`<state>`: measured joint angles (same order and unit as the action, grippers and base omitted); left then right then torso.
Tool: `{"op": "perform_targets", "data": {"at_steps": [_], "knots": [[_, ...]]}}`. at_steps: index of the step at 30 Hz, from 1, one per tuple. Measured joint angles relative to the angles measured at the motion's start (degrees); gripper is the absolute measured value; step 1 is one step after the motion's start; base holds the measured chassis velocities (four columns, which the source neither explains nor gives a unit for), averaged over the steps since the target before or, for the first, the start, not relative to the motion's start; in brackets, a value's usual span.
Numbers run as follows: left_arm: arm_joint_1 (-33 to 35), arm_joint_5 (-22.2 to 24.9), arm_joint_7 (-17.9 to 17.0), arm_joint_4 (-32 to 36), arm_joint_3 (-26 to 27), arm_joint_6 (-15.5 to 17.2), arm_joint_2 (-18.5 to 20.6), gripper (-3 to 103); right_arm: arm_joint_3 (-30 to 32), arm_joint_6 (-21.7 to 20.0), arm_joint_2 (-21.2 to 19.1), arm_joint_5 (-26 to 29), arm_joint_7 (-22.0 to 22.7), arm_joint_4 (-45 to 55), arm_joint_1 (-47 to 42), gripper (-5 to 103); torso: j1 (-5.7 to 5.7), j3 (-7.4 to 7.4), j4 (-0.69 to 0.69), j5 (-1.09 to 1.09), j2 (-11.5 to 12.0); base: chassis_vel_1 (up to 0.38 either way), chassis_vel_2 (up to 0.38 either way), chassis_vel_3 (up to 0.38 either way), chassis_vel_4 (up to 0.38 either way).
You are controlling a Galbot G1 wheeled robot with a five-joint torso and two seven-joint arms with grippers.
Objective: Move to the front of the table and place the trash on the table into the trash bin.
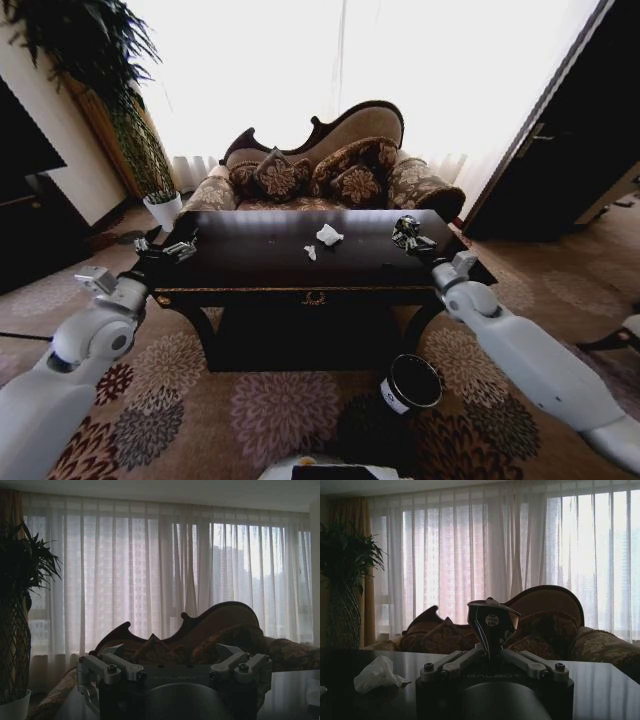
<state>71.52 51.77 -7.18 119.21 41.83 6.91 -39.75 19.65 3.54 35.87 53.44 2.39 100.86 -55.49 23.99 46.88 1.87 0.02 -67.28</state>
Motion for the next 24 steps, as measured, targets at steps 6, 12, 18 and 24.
{"op": "perform_targets", "data": {"at_steps": [6,12,18,24], "knots": [[0.0,0.0,-0.1,0.0,0.0,0.0,0.0,100,17.9,1.2,3.2,-3.9,0.7,8.0,-21.0,0,0.00,0.00,-0.02,0.01,0.0,0.000,0.000,0.000,0.000],[0.0,0.0,0.0,0.0,0.0,0.0,0.0,100,27.6,5.0,9.9,-6.9,-0.8,10.7,-32.5,0,-0.01,0.00,-0.02,-0.02,0.0,0.000,0.000,0.000,0.000],[0.0,0.0,0.0,0.0,0.0,0.0,0.0,100,31.3,9.2,17.4,-12.7,-2.5,11.1,-40.6,0,-0.01,0.00,-0.01,-0.05,0.0,0.000,0.000,0.000,0.000],[0.0,0.0,0.0,0.0,0.0,0.0,0.0,100,30.6,12.5,23.4,-16.8,-3.5,6.7,-43.2,0,-0.01,0.01,-0.01,-0.02,0.0,0.000,0.000,0.000,0.000]]}}
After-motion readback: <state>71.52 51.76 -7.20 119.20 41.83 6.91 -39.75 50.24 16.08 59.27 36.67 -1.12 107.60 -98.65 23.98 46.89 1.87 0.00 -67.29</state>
